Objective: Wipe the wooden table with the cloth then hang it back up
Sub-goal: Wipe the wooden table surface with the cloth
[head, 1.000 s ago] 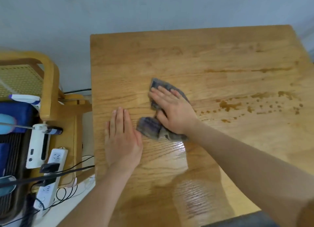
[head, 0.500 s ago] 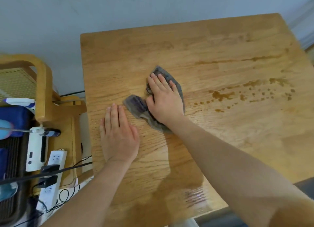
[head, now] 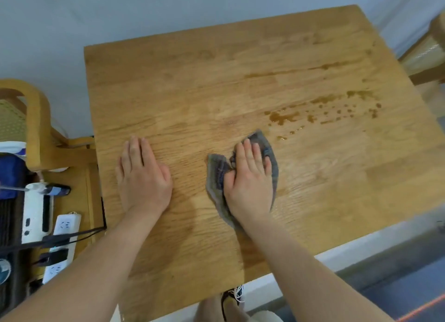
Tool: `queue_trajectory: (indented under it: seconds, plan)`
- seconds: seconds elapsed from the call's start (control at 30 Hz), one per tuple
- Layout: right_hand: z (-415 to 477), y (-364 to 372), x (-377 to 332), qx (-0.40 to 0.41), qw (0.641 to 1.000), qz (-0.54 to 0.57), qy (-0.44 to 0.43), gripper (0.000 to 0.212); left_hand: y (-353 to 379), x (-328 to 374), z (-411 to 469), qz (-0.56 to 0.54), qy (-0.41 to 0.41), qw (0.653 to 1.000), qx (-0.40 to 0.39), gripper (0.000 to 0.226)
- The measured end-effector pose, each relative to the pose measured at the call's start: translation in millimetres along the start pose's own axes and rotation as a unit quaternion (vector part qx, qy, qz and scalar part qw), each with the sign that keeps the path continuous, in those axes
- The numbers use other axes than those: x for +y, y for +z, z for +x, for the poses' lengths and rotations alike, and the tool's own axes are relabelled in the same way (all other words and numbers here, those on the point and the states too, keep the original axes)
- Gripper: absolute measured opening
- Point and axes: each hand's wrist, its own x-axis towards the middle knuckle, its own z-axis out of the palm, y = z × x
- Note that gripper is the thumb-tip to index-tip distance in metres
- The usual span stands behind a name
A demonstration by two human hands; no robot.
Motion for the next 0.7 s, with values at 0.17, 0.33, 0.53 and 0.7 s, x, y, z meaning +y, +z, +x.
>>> queue_trajectory:
  seconds: [0.17,0.33,0.53,0.7]
  plan:
    - [-28.9,10.2,-16.9,-0.071,0.972,0.016,-0.222,0.057,-1.2,10.1,-9.8,0.005,-0.012,1.0,-0.005,0.06]
    - [-12.3,-17.0,58.4,-0.039,0.994,-0.016,-0.106,0.058,10.1,27.4,-42.4,-0.011,0.024,1.0,-0.002,0.059]
    - [-60.1,-15.2,48.9,-0.127,0.953,-0.026,-0.275,0.061,11.0,26.3,-42.1,-0.017,0.018,1.0,0.015,0.06]
    - [27.5,-10.5,27.1,-0.106,0.944,-0.03,-0.311,0.058,12.7,26.6,-38.1,-0.005,0.018,0.999,0.027,0.063]
